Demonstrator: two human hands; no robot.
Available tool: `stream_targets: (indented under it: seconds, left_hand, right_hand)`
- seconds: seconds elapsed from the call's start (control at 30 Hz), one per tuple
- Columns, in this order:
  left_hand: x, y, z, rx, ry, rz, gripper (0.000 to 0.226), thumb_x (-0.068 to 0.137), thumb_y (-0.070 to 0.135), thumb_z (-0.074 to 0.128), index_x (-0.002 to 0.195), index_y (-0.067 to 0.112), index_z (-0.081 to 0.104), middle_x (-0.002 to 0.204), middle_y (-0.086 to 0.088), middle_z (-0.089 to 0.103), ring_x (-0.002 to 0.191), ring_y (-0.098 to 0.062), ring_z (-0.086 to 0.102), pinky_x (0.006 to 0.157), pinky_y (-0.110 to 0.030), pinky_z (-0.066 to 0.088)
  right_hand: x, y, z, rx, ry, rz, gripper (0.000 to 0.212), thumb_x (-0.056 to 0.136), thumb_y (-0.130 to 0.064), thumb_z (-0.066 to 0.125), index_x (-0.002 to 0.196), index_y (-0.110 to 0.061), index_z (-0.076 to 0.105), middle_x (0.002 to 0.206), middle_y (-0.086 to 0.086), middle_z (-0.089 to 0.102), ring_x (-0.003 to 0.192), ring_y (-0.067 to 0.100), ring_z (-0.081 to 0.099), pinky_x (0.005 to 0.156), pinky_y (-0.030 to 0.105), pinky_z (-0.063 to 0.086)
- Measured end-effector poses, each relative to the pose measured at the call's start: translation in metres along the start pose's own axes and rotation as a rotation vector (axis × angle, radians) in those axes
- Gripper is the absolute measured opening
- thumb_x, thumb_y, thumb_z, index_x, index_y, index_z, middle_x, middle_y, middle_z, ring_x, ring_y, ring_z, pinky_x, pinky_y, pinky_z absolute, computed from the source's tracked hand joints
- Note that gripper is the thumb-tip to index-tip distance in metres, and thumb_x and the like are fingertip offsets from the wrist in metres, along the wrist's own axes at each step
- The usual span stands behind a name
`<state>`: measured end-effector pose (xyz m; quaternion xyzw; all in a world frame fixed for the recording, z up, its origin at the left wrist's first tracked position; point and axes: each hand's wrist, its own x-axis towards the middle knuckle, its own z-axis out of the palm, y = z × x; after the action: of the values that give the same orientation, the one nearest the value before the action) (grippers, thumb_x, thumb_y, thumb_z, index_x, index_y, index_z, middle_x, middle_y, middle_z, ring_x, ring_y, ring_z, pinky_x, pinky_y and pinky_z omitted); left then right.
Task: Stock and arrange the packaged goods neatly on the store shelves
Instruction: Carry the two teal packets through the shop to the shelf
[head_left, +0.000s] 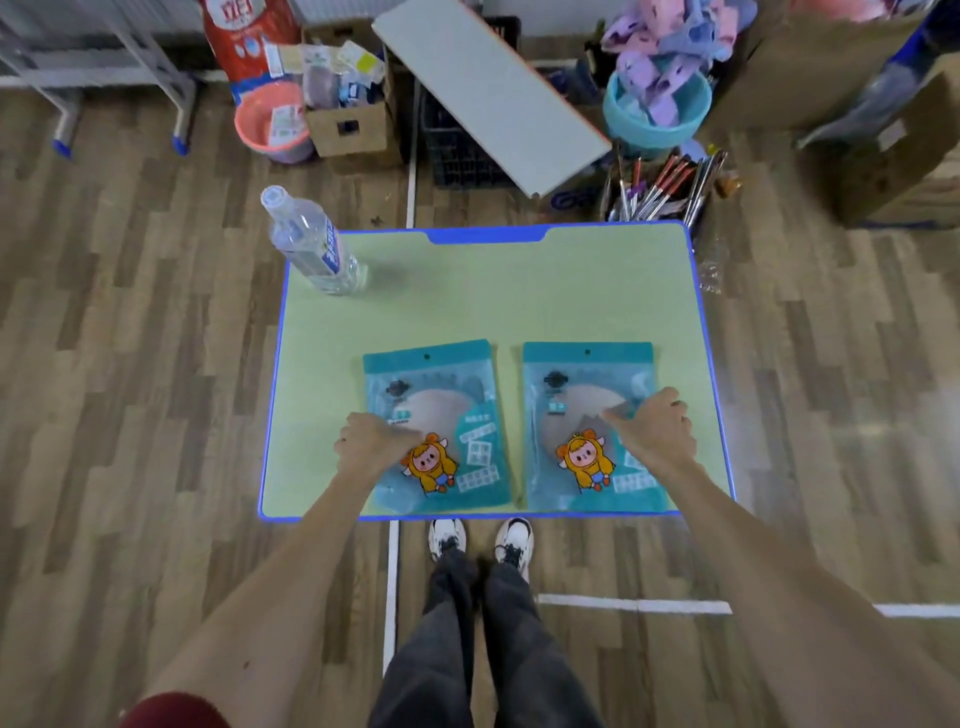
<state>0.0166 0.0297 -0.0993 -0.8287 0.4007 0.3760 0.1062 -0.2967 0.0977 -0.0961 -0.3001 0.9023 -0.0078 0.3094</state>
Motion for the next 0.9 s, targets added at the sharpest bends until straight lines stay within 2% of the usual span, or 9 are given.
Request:
stream_targets:
  seconds: [0.2, 0.27, 0.37, 0.47, 0.57, 0.63, 0.7, 0.83, 0.9]
  left_hand:
    - [-0.008, 0.014, 0.011, 0.006, 0.095, -0.125, 0.091, 0.063, 0.041, 0.081, 0.13, 0.003, 0.034, 0.13, -0.014, 0.047, 0.125, -0.031, 0.043, 0.1, -0.039, 0.042]
    - [-0.002, 0.008, 0.014, -0.034, 0.078, -0.079, 0.077, 0.06, 0.04, 0.079, 0.12, 0.004, 0.046, 0.116, -0.012, 0.056, 0.11, -0.029, 0.054, 0.092, -0.039, 0.049]
    - [0.001, 0.0, 0.014, -0.088, 0.001, 0.069, 0.04, 0.068, 0.037, 0.079, 0.084, 0.009, 0.056, 0.08, -0.005, 0.06, 0.072, -0.02, 0.057, 0.068, -0.032, 0.05]
    - [0.005, -0.001, 0.012, -0.178, -0.023, 0.117, 0.041, 0.07, 0.039, 0.082, 0.085, 0.01, 0.057, 0.077, -0.004, 0.06, 0.073, -0.022, 0.06, 0.068, -0.034, 0.052]
    - [0.007, 0.001, 0.007, -0.329, -0.016, 0.097, 0.029, 0.077, 0.034, 0.076, 0.085, 0.009, 0.064, 0.078, -0.006, 0.063, 0.074, -0.024, 0.06, 0.068, -0.035, 0.051]
    - [0.011, 0.0, 0.004, -0.419, -0.022, 0.076, 0.023, 0.083, 0.031, 0.07, 0.077, 0.01, 0.064, 0.08, -0.011, 0.062, 0.073, -0.026, 0.057, 0.066, -0.035, 0.047]
    - [0.01, 0.001, 0.0, -0.494, -0.038, 0.048, 0.019, 0.084, 0.026, 0.069, 0.074, 0.011, 0.063, 0.085, -0.014, 0.064, 0.078, -0.028, 0.059, 0.071, -0.039, 0.051]
    - [0.0, 0.002, -0.014, -0.599, -0.069, 0.017, 0.012, 0.085, 0.014, 0.071, 0.09, 0.005, 0.064, 0.085, -0.012, 0.06, 0.081, -0.028, 0.055, 0.073, -0.037, 0.046]
    - [-0.008, 0.002, -0.027, -0.64, -0.071, 0.065, 0.011, 0.085, 0.011, 0.073, 0.089, 0.003, 0.066, 0.086, -0.011, 0.057, 0.08, -0.025, 0.051, 0.072, -0.035, 0.041]
  right_hand:
    - [0.014, -0.001, 0.001, -0.052, 0.073, 0.07, 0.084, 0.076, -0.054, 0.074, 0.128, -0.002, 0.033, 0.124, 0.019, 0.045, 0.114, 0.035, 0.047, 0.091, 0.045, 0.044]
    - [0.018, 0.0, 0.004, -0.044, 0.043, 0.108, 0.085, 0.074, -0.054, 0.075, 0.126, -0.002, 0.034, 0.124, 0.018, 0.047, 0.114, 0.035, 0.047, 0.091, 0.045, 0.043]
    - [0.02, -0.001, 0.005, 0.013, 0.027, 0.171, 0.084, 0.07, -0.053, 0.078, 0.124, -0.003, 0.037, 0.12, 0.016, 0.048, 0.115, 0.035, 0.048, 0.091, 0.044, 0.042]
    - [0.023, -0.001, 0.008, 0.134, -0.031, 0.178, 0.074, 0.069, -0.054, 0.078, 0.115, -0.003, 0.049, 0.105, 0.01, 0.055, 0.107, 0.034, 0.053, 0.082, 0.039, 0.042]
    - [0.043, 0.01, 0.019, 0.26, -0.093, 0.19, 0.061, 0.052, -0.059, 0.071, 0.091, -0.012, 0.063, 0.09, 0.009, 0.067, 0.09, 0.03, 0.062, 0.077, 0.039, 0.051]
    - [0.036, 0.004, 0.012, 0.338, -0.126, 0.16, 0.046, 0.061, -0.05, 0.073, 0.08, -0.01, 0.063, 0.082, 0.008, 0.069, 0.078, 0.027, 0.066, 0.078, 0.038, 0.054]
    - [0.023, -0.008, 0.001, 0.467, -0.171, 0.14, 0.027, 0.078, -0.027, 0.076, 0.081, -0.004, 0.063, 0.081, 0.012, 0.067, 0.07, 0.027, 0.064, 0.069, 0.037, 0.053]
    - [0.013, -0.014, -0.012, 0.514, -0.301, 0.117, 0.027, 0.08, -0.01, 0.077, 0.1, 0.003, 0.063, 0.091, 0.018, 0.07, 0.076, 0.029, 0.069, 0.07, 0.039, 0.057]
    - [0.007, -0.02, -0.022, 0.512, -0.329, 0.081, 0.023, 0.081, -0.01, 0.077, 0.097, 0.003, 0.065, 0.093, 0.02, 0.07, 0.082, 0.033, 0.069, 0.076, 0.042, 0.058]
